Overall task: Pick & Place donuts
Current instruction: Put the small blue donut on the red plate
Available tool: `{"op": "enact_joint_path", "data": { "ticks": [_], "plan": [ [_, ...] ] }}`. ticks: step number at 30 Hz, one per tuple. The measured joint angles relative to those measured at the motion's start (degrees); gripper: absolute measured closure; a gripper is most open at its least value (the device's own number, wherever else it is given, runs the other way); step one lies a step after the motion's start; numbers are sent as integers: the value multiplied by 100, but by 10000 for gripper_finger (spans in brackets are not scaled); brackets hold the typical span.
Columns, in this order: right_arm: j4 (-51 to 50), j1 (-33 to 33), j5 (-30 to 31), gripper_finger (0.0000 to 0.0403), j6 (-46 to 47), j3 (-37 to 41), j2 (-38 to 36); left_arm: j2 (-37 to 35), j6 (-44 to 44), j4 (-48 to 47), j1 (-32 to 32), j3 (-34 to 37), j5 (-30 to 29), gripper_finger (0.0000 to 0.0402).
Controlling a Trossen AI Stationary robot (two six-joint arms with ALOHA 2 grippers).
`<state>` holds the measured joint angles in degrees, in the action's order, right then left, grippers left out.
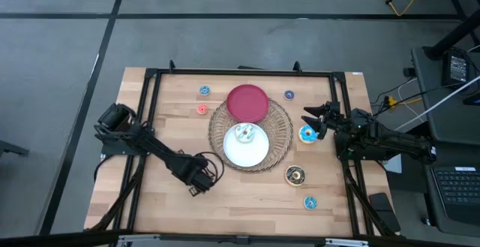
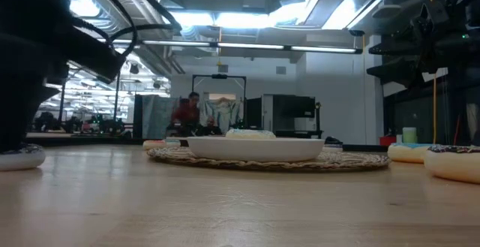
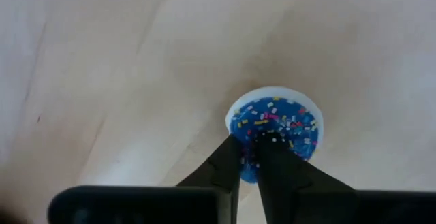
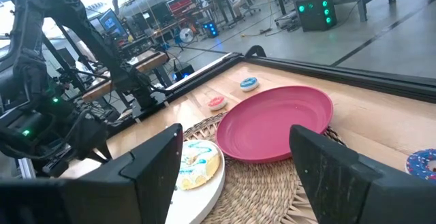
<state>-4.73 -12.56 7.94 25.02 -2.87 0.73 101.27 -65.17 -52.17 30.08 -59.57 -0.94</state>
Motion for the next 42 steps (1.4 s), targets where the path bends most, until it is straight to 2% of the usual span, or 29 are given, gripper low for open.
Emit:
{"op": "enact_joint_path", "data": {
  "ticks": [8,18,26,31,37,42],
  "plan": [
    [0,-2,0,132,0,0,0,-98,1330,143,117,-11,111,388],
    [0,-1,0,132,0,0,0,-1164,2292,-287,-521,-15,-14,394],
    [0,-1,0,132,0,0,0,-1734,2938,-1308,-1372,-15,-106,395],
    [0,-2,0,132,0,0,0,-1924,3348,-1666,-2120,-41,-107,395],
    [0,0,0,132,0,0,0,-1921,4003,-2005,-3184,-341,-313,395],
    [0,0,0,132,0,0,0,-1652,4489,-2018,-3956,-802,-448,395]
  ]
}}
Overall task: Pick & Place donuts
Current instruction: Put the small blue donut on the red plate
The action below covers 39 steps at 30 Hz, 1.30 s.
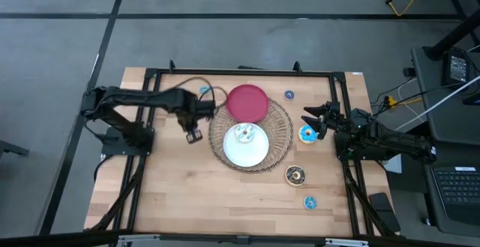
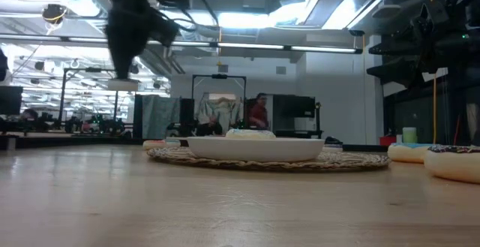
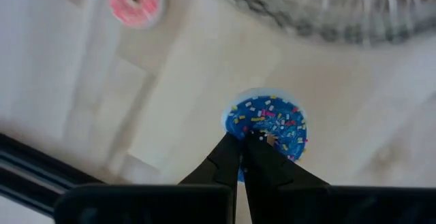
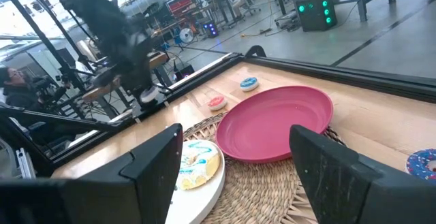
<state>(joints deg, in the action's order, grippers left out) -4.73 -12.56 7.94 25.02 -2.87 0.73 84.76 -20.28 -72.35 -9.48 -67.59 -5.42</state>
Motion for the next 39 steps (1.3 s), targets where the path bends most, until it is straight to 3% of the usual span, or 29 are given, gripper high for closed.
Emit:
{"op": "enact_joint_path", "data": {
  "ticks": [14,25,39],
  "plan": [
    [0,-1,0,132,0,-1,0,1646,907,-407,-960,-2093,-194,396],
    [0,-2,0,132,0,0,0,3001,1444,-596,-1166,-3770,-246,396],
    [0,-2,0,132,0,-1,0,4413,2059,-614,-1164,-5245,-129,396]
  ]
}}
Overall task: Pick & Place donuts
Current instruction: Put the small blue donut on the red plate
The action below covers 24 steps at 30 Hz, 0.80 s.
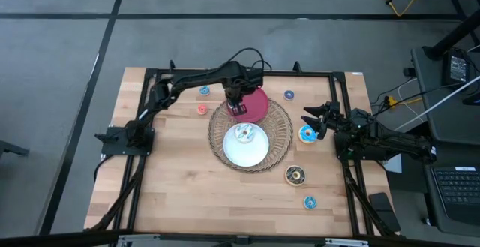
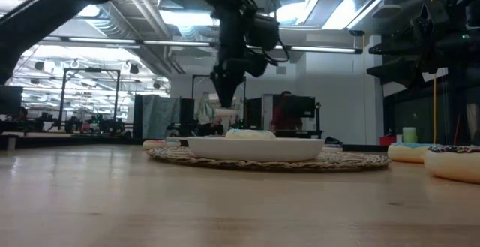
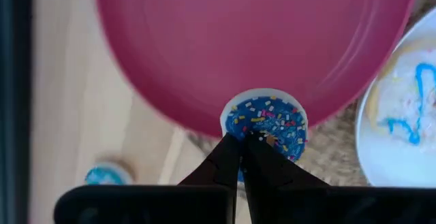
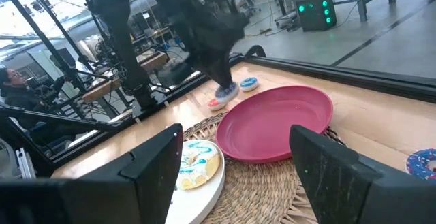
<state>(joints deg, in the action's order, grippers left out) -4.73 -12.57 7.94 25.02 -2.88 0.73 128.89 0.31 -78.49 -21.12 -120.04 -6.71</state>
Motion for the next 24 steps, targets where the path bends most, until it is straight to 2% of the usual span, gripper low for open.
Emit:
{"op": "enact_joint_path", "data": {
  "ticks": [11,16,24],
  "plan": [
    [0,0,1,132,0,1,0,889,337,49,83,-864,129,396],
    [0,2,0,132,0,1,0,1186,391,70,121,-998,164,396],
    [0,1,0,132,0,1,0,1197,398,575,198,-965,190,396]
  ]
}}
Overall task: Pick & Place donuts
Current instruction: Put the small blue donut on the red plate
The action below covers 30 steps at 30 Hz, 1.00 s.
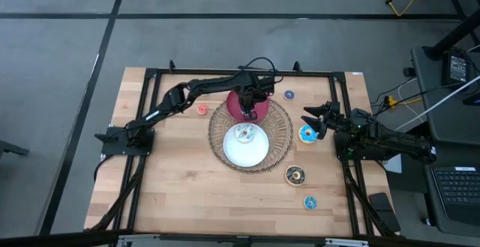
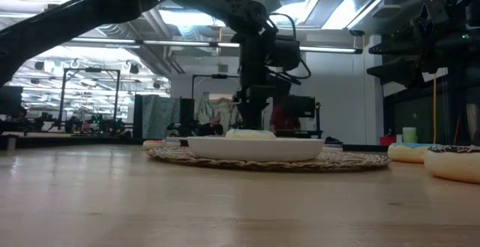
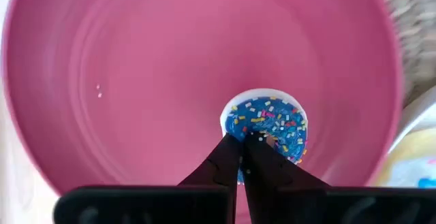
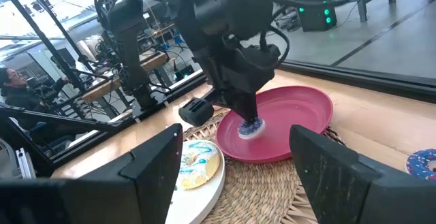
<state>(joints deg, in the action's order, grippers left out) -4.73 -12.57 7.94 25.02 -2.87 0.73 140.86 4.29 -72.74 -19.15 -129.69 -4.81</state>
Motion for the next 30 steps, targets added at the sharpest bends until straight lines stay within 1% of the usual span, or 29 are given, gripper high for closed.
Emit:
{"op": "enact_joint_path", "data": {
  "ticks": [8,16,24,30],
  "plan": [
    [0,0,0,132,0,0,0,104,-51,-10,49,10,184,396],
    [0,0,0,132,0,-1,0,223,-60,-42,115,2,130,390],
    [0,0,0,132,0,0,0,225,-202,-135,61,-130,133,349],
    [0,0,0,132,0,0,0,225,-300,-402,14,-482,137,297]
  ]
}}
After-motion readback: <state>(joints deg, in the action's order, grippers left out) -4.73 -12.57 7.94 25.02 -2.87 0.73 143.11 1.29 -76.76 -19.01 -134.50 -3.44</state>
